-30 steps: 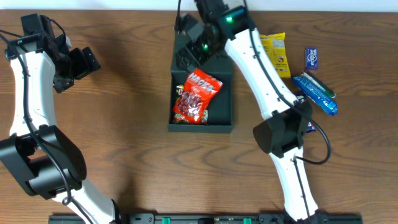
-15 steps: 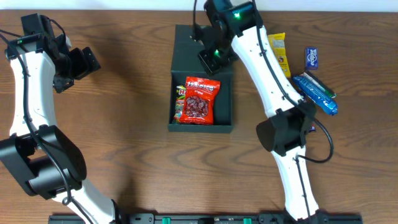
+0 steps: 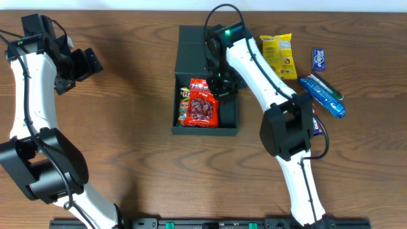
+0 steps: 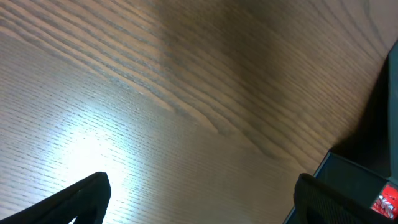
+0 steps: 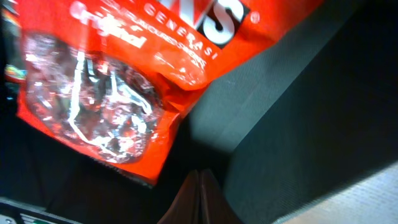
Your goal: Pack container
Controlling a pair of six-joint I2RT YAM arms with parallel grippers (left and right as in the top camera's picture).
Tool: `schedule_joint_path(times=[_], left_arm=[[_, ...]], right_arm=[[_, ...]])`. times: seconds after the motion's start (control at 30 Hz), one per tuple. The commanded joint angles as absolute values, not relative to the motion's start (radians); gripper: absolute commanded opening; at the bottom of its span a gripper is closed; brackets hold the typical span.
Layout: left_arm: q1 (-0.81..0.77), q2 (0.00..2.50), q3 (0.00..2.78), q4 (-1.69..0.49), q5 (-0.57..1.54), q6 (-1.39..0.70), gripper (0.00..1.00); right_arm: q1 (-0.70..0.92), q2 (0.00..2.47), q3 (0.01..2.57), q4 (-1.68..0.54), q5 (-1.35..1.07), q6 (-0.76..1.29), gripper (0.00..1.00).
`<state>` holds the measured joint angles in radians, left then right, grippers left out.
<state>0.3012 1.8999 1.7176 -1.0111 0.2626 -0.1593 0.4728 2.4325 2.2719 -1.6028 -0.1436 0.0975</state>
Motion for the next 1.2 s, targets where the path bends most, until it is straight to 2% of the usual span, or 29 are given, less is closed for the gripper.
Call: schedule_joint_path(times=[0.0, 0.03, 0.07, 0.13, 0.2, 0.23, 0.63, 1.17], left_arm=[[0.279, 1.887, 1.731, -1.016, 0.292, -0.130, 0.98], [0.267, 1.888, 1.721, -1.012, 0.317, -0.129, 0.92], [0.253, 1.890, 1.709, -1.007, 0.348, -0.126, 0.82], [0.211, 1.893, 1.661, -0.971, 0.404, -0.127, 0.41], [0.165, 1.893, 1.592, -0.918, 0.413, -0.131, 0.10], [0.140, 1.893, 1.555, -0.893, 0.413, -0.145, 0.06], [-0.091, 1.893, 1.297, -0.633, 0.458, -0.351, 0.06], [-0.154, 1.928, 1.263, -0.564, 0.529, -0.431, 0.06]], right_arm=[[0.489, 2.432, 2.242, -1.585, -0.128, 0.142, 0.02], [0.492, 2.432, 2.232, -1.581, -0.127, 0.142, 0.01], [0.493, 2.432, 2.224, -1.574, -0.127, 0.146, 0.02], [0.493, 2.432, 2.207, -1.559, -0.127, 0.158, 0.01], [0.493, 2.432, 2.193, -1.551, -0.127, 0.165, 0.01], [0.493, 2.432, 2.185, -1.548, -0.127, 0.165, 0.02], [0.492, 2.433, 2.144, -1.510, -0.131, 0.196, 0.02], [0.515, 2.433, 2.144, -1.443, -0.319, 0.176, 0.02]])
